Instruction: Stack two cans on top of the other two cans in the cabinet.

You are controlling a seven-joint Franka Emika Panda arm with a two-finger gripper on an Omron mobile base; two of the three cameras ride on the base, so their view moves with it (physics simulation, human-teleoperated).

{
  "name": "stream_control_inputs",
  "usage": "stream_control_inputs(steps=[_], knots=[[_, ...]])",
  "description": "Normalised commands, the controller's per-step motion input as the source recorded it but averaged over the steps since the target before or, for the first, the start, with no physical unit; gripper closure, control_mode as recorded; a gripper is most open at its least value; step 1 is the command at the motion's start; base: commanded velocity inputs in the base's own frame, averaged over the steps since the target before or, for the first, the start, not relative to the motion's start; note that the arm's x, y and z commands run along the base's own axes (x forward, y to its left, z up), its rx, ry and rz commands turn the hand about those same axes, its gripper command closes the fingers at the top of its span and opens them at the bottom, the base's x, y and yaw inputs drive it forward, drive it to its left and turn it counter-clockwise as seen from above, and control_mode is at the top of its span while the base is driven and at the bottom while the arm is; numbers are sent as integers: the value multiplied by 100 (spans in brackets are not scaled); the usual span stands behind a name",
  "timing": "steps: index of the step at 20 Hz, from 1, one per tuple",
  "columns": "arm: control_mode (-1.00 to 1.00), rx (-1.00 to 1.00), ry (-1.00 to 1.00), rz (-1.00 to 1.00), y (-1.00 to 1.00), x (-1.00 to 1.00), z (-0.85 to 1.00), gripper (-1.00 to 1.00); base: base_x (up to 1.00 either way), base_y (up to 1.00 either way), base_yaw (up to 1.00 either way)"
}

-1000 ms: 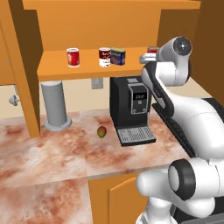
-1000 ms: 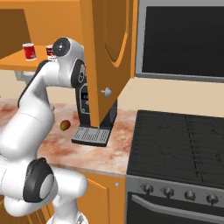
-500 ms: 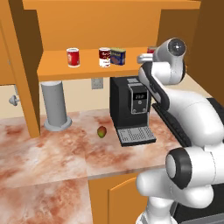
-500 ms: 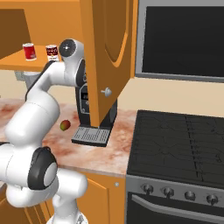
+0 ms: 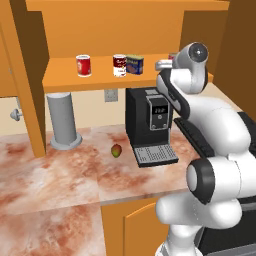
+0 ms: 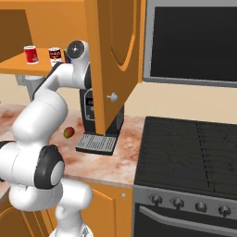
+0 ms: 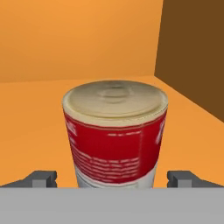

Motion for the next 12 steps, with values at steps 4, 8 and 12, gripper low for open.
stream_control_inputs(steps=[4, 8, 12], knots=[[-100, 0, 0, 0, -6, 14, 0, -100, 0, 0, 0], [-100, 0, 0, 0, -6, 15, -2, -100, 0, 0, 0], [-100, 0, 0, 0, -3, 17, -1, -100, 0, 0, 0]])
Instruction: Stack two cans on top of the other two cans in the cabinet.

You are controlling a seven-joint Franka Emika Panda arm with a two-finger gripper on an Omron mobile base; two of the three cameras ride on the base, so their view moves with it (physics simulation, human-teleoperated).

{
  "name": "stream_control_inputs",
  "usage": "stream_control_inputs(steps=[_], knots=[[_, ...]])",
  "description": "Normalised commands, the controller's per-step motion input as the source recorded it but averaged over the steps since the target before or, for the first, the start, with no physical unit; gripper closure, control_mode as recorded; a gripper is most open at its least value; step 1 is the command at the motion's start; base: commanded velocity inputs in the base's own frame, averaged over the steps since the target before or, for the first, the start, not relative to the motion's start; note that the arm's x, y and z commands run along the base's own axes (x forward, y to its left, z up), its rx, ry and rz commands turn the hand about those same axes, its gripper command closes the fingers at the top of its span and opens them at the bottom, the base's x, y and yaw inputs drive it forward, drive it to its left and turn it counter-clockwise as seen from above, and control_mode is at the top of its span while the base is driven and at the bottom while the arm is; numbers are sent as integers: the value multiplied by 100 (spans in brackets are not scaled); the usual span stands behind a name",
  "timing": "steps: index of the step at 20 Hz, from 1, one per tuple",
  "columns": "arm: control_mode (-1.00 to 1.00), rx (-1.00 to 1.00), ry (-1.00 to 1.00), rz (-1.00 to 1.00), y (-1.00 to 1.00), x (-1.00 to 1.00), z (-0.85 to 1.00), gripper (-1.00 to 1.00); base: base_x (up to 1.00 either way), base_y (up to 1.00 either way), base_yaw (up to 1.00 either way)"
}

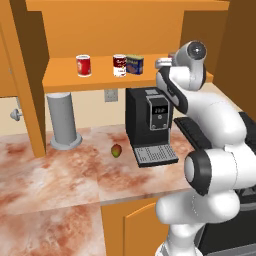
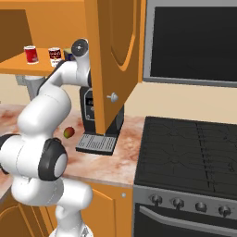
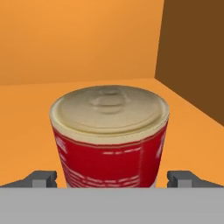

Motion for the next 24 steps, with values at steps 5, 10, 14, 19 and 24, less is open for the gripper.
stream_control_inputs(steps=[5, 10, 14, 19, 24], knots=[[-100, 0, 0, 0, -4, 14, -2, -100, 0, 0, 0], [-100, 0, 0, 1, -4, 0, -7, 100, 0, 0, 0], [-100, 0, -4, 8, 0, 0, -1, 100, 0, 0, 0], [-100, 0, -19, 12, 8, -22, 10, 100, 0, 0, 0], [-100, -3, -9, 17, 16, -24, 20, 100, 0, 0, 0]])
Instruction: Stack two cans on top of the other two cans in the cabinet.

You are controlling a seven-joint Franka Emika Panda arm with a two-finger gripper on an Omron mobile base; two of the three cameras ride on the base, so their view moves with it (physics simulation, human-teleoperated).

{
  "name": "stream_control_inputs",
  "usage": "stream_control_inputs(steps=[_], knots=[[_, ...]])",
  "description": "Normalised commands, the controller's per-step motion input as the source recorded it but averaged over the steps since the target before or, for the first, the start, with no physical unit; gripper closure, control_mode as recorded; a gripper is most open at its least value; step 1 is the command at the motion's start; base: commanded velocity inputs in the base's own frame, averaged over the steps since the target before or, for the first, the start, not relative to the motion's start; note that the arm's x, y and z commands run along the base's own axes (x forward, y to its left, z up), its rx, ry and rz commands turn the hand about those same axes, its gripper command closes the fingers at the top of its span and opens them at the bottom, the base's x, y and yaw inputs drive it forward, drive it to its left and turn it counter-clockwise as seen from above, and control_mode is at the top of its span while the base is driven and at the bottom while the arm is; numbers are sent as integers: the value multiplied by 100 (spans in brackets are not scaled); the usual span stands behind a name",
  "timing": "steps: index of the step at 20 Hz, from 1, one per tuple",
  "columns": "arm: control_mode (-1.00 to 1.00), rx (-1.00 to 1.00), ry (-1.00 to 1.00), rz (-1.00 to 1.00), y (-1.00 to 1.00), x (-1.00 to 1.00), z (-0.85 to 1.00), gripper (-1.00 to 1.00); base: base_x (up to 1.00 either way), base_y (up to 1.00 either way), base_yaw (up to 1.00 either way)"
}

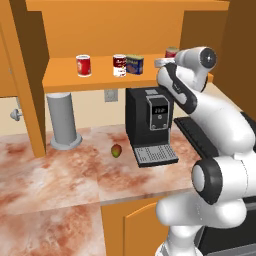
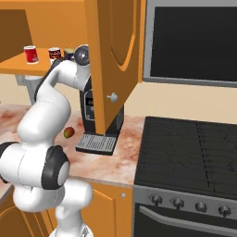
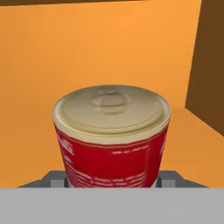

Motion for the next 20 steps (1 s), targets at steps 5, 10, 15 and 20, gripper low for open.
stream_control_inputs(steps=[5, 10, 15, 20], knots=[[-100, -9, 0, 8, 21, -7, 29, 100, 0, 0, 0], [-100, -7, 6, 6, 16, -1, 38, 100, 0, 0, 0], [-100, -3, 9, 5, 24, -6, 34, 100, 0, 0, 0], [-100, 0, 6, 0, 22, -12, 26, 100, 0, 0, 0]])
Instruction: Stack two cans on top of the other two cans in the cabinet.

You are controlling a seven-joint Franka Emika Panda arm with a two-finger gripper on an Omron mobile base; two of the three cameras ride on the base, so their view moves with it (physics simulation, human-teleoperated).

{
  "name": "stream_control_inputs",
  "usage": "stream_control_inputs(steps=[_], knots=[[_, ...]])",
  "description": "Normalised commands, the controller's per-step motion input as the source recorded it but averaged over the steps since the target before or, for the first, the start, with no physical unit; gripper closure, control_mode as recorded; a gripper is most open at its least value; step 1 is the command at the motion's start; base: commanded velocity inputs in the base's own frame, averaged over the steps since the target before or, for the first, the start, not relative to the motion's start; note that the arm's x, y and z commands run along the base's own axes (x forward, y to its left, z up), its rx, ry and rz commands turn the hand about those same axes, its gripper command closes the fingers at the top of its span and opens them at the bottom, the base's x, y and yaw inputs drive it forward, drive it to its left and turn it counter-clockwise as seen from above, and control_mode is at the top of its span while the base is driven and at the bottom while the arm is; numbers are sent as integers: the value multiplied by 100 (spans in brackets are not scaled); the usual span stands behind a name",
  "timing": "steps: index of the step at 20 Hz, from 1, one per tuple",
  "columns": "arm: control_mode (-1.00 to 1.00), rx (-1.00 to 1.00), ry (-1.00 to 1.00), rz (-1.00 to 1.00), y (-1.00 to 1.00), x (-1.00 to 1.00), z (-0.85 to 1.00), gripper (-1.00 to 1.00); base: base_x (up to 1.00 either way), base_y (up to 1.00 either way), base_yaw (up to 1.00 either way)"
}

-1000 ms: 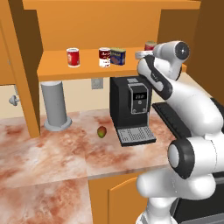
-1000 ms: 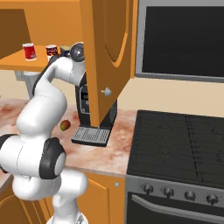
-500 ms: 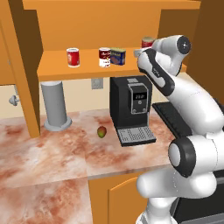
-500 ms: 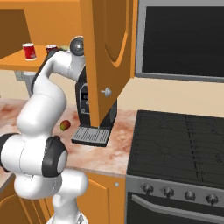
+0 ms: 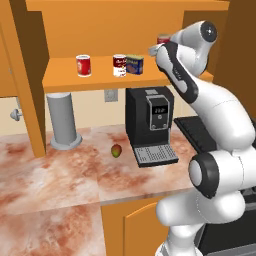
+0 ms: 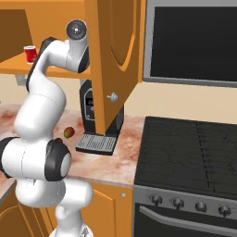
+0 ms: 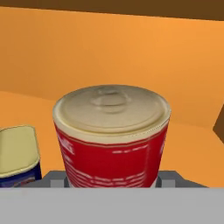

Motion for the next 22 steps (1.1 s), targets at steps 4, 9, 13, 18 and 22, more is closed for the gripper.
stream_control_inputs(steps=[4, 9, 13, 18, 22], knots=[[-100, 0, 0, 0, 32, -17, 3, 100, 0, 0, 0], [-100, 5, 0, 0, 37, -11, 0, 100, 0, 0, 0], [-100, 5, 0, 0, 27, -1, 0, 100, 0, 0, 0], [-100, 5, 3, 0, 24, 3, 4, 100, 0, 0, 0], [-100, 2, 5, 0, 24, 6, 0, 100, 0, 0, 0]])
